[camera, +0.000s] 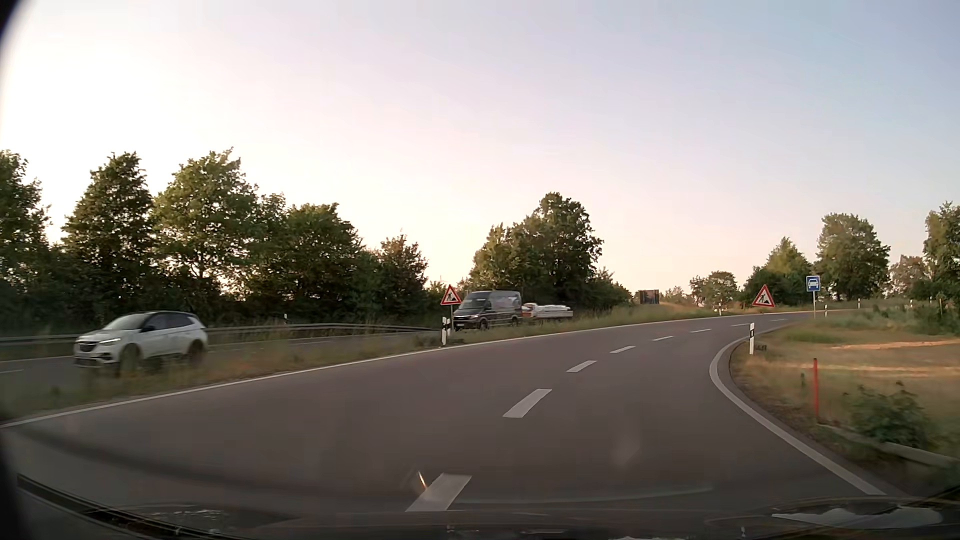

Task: Follow the waypoints while adhering to traffic rules and regulations

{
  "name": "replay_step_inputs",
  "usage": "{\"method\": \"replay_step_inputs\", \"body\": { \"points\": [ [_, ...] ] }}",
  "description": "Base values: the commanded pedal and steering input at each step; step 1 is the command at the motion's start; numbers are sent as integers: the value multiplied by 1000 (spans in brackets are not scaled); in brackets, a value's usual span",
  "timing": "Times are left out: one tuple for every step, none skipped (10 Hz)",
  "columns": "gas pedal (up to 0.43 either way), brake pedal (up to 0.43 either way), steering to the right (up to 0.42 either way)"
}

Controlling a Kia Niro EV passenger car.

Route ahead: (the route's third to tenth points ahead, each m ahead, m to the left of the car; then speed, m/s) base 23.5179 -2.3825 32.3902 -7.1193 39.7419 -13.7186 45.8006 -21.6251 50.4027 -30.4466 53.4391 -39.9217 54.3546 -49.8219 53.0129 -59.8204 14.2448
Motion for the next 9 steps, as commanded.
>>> {"method": "replay_step_inputs", "body": {
  "points": [
    [177,18,73],
    [177,18,78],
    [177,18,86],
    [177,18,90],
    [177,12,93],
    [177,18,92],
    [177,18,93],
    [177,18,93],
    [189,18,94]
  ]
}}
